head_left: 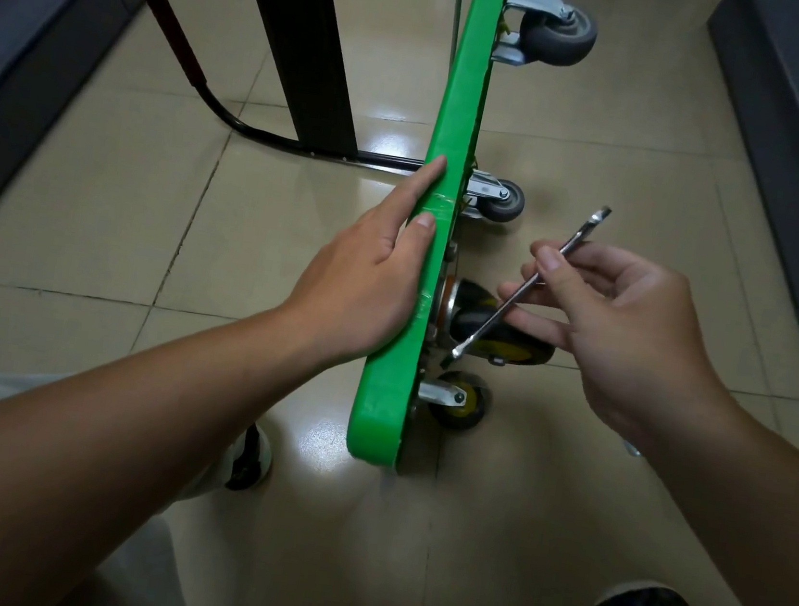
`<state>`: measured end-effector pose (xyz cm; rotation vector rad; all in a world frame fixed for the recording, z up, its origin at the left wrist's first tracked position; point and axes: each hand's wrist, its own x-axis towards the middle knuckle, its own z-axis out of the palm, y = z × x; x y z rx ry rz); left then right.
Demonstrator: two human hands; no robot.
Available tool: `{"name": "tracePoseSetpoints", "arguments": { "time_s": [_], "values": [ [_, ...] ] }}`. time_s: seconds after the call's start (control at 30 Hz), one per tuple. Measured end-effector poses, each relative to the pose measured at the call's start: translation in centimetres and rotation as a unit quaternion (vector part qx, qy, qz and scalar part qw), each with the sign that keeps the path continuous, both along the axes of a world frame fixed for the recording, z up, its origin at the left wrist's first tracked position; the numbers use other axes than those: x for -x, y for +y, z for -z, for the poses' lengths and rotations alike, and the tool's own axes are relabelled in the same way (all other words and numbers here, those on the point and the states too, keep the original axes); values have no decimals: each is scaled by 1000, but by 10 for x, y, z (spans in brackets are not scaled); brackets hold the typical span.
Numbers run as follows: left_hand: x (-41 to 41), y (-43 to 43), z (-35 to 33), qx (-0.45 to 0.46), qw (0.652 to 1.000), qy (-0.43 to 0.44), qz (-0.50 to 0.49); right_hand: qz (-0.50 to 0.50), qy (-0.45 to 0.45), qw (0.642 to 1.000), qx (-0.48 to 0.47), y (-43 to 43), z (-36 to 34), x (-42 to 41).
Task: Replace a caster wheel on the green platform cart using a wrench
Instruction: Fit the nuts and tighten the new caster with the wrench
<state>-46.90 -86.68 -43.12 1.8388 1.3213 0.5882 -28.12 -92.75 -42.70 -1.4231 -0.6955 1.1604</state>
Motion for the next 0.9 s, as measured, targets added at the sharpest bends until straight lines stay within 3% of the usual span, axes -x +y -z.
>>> {"name": "tracePoseSetpoints", "arguments": {
  "time_s": [0.1,0.13,0.2,0.23,0.3,0.57,0.9],
  "values": [
    [0,0,1,1,1000,-8,-2,-33,-143,979,-140,-27,-6,6],
    [0,1,1,-3,1000,-10,-4,-69,-229,945,-222,-38,-9,6],
    [-1,2,2,-14,1000,-9,-11,-172,-400,826,-358,-59,-12,6],
    [-1,2,3,-17,1000,-8,-14,-218,-447,772,-397,-67,-12,7],
    [-1,2,3,-20,1000,-1,-17,-275,-468,721,-431,-75,-11,13],
    [0,2,5,-24,1000,2,-19,-302,-517,660,-454,-73,-5,24],
    [0,3,6,-22,1000,-5,-16,-290,-544,639,-459,-74,4,30]
  ]
}}
